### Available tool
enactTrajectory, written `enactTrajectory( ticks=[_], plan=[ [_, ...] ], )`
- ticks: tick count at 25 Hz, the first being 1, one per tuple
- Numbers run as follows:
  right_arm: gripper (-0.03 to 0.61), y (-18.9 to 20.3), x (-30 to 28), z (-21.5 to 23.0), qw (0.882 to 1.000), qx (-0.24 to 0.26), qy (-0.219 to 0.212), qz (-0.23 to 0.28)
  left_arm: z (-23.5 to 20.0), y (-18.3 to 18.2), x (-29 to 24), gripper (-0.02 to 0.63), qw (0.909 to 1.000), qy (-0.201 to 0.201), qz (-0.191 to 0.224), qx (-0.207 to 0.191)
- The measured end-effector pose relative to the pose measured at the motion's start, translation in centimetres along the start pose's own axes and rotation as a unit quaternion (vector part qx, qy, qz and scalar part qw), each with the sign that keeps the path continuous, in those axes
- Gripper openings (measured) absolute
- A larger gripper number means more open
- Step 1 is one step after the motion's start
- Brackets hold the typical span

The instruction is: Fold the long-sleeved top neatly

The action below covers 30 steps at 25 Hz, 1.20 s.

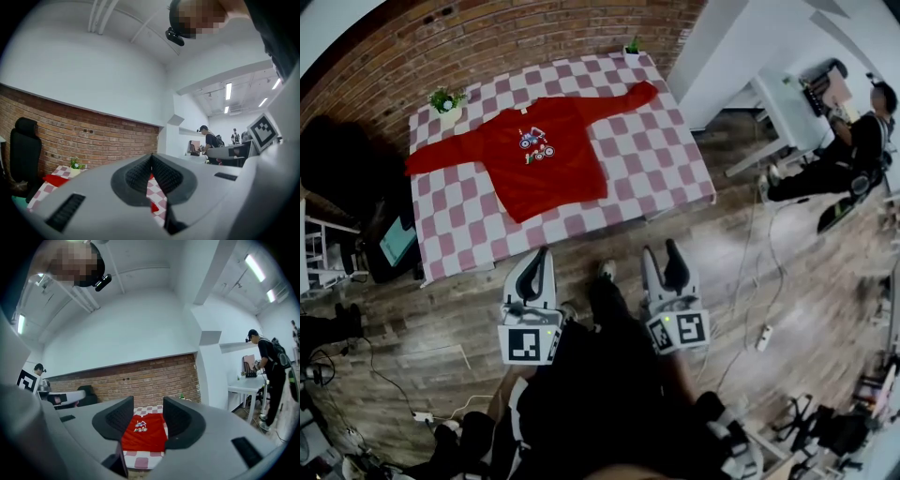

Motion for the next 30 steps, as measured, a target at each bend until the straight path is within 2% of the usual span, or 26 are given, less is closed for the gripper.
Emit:
enactTrajectory(
  ticks=[12,18,23,30],
  plan=[
    [0.175,-3.0,-8.6,11.3,0.999,0.006,-0.036,-0.006,4.4,-2.0,-12.5,0.006,0.9995,-0.028,0.01,0.008],
    [0.175,-3.3,-11.4,16.5,0.998,0.001,-0.052,-0.026,6.7,-2.2,-16.1,0.006,0.9993,-0.036,0.0,-0.004],
    [0.175,-3.2,-14.4,20.0,0.998,-0.019,-0.051,-0.031,7.8,-2.4,-18.7,0.006,0.9988,-0.048,0.001,0.015],
    [0.175,-2.5,-20.3,24.3,0.998,-0.028,-0.039,-0.036,6.9,-0.9,-23.3,0.006,0.9986,-0.043,-0.014,0.026]
  ],
)
Point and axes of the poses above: the fingertips, and each gripper's own axes: x backward along the fingers, z to its right, y out of its underside, the point moved 2 cm from there along x, backward along the fingers, and after that the axes turned 12 degrees about -y, right-handed, at the moved point
